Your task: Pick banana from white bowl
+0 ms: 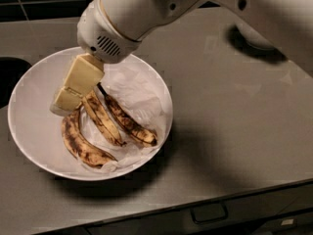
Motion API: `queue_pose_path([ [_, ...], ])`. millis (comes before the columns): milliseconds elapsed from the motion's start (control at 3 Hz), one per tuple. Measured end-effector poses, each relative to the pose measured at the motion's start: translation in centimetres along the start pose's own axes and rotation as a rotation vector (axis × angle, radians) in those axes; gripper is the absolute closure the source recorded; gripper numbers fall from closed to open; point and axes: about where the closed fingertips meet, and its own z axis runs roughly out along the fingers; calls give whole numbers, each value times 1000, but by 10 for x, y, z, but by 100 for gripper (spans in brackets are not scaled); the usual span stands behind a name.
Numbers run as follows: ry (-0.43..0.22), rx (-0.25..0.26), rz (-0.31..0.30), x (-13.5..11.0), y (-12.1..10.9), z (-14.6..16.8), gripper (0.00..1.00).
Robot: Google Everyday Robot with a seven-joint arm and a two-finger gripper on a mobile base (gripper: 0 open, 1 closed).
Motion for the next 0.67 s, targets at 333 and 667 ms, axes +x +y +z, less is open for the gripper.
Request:
queue_pose_path([
  [333, 1, 44, 52, 8, 1, 8, 0],
  [667, 1, 44, 52, 8, 1, 8, 0],
])
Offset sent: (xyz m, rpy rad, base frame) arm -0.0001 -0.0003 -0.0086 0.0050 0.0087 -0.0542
